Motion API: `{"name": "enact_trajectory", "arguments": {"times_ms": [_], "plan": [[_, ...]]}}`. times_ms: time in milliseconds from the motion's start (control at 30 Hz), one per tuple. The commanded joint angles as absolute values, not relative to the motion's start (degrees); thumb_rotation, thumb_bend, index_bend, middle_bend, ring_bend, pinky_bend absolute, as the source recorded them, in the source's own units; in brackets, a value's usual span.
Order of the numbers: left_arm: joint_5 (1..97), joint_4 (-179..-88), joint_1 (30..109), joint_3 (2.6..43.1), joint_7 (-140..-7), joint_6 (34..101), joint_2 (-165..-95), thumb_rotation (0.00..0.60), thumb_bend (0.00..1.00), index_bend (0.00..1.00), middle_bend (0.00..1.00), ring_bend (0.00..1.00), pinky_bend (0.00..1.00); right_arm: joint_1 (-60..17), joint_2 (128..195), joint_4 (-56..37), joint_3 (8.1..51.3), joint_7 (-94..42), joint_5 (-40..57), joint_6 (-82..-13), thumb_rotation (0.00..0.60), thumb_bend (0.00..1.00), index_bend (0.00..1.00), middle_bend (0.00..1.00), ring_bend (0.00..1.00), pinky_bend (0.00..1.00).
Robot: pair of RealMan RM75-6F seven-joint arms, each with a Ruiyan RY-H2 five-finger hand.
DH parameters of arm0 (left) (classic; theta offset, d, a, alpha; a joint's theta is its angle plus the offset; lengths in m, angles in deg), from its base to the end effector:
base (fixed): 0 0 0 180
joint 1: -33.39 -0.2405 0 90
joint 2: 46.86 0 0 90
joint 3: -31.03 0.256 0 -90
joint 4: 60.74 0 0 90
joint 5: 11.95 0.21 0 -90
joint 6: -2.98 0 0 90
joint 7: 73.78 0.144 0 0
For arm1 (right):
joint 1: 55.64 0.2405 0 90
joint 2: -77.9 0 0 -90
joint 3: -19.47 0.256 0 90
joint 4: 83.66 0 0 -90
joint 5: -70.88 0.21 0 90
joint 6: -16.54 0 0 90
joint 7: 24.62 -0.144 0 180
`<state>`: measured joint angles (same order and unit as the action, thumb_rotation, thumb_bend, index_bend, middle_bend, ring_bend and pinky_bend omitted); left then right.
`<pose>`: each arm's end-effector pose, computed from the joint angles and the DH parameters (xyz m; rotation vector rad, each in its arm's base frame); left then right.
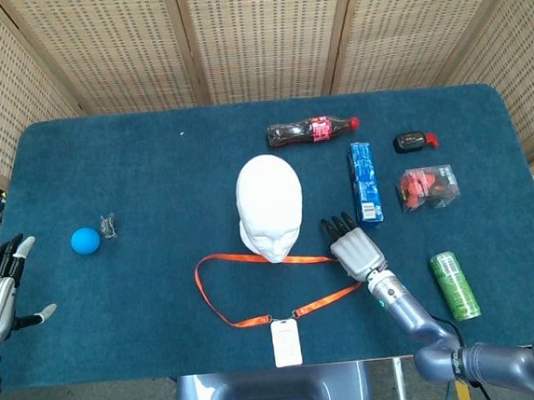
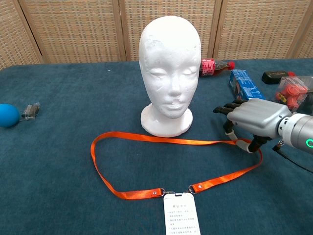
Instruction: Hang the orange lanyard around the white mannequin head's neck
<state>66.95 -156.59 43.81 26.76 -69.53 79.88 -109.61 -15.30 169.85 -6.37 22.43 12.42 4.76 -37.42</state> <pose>-0.3026 0.2137 0.1514 -1.4233 -0.9610 -0.8278 -0.1943 -0.3233 -0.0431 2.0367 -0.5905 0.5719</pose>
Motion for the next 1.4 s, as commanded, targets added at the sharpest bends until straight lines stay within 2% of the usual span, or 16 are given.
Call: {"name": "enact_trajectory", "arguments": {"times_ms": [33,267,367,500,567,733,833,900,967,1400], "plan": [[67.6,-156.7,45.1,26.7,-68.5,78.5,-110.4,0.600,0.00,0.00,0.00,0.00,0.00,-16.1,168.3,-5.1,22.2,8.7,1.7,-39.0,0.600,0.75,0.63,0.00,0.00,0.00],[68.4,-156.8,52.6,23.6,-68.3,71.5,-114.6,0.600,0.00,0.02,0.00,0.00,0.00,-17.0,165.3,-2.9,22.7,1.0,-0.6,-39.0,0.600,0.73,0.66,0.00,0.00,0.00],[68.0,-156.5,57.7,21.8,-68.6,65.7,-116.8,0.600,0.00,0.10,0.00,0.00,0.00,-17.3,164.4,-2.6,22.9,-2.7,-1.8,-38.8,0.600,0.73,0.67,0.00,0.00,0.00],[66.6,-155.2,61.1,20.7,-67.2,62.3,-119.3,0.600,0.05,0.21,0.00,0.00,0.00,-17.3,163.7,-2.5,22.9,-4.6,-3.0,-38.8,0.600,0.73,0.68,0.00,0.00,0.00],[64.3,-151.9,65.7,19.4,-64.7,57.4,-124.0,0.600,0.09,0.25,0.00,0.00,0.00,-17.4,163.2,-2.1,23.2,-5.8,-3.6,-39.0,0.600,0.73,0.68,0.00,0.00,0.00],[61.0,-147.9,69.7,19.0,-62.8,53.3,-129.4,0.600,0.14,0.33,0.00,0.00,0.00,-17.3,162.5,-1.7,23.4,-6.9,-4.0,-38.7,0.600,0.73,0.68,0.00,0.00,0.00],[60.1,-145.2,71.8,19.1,-61.2,52.2,-132.5,0.600,0.22,0.36,0.00,0.00,0.00,-17.3,162.2,-1.9,23.5,-7.6,-4.0,-38.2,0.600,0.73,0.68,0.00,0.00,0.00],[59.4,-142.9,73.3,19.0,-59.9,51.7,-135.2,0.600,0.32,0.37,0.00,0.00,0.00,-17.3,162.1,-2.4,23.6,-8.6,-3.9,-37.7,0.600,0.73,0.68,0.00,0.00,0.00],[58.8,-141.5,74.2,18.9,-59.5,51.5,-136.8,0.600,0.36,0.38,0.00,0.00,0.00,-17.3,162.0,-2.9,23.5,-9.4,-4.3,-37.5,0.600,0.74,0.68,0.00,0.00,0.00],[56.6,-136.2,77.1,20.5,-62.3,47.6,-140.5,0.600,0.36,0.41,0.00,0.00,0.00,-17.7,162.0,-5.9,23.3,-12.0,-5.9,-37.6,0.600,0.77,0.69,0.00,0.00,0.00]]}}
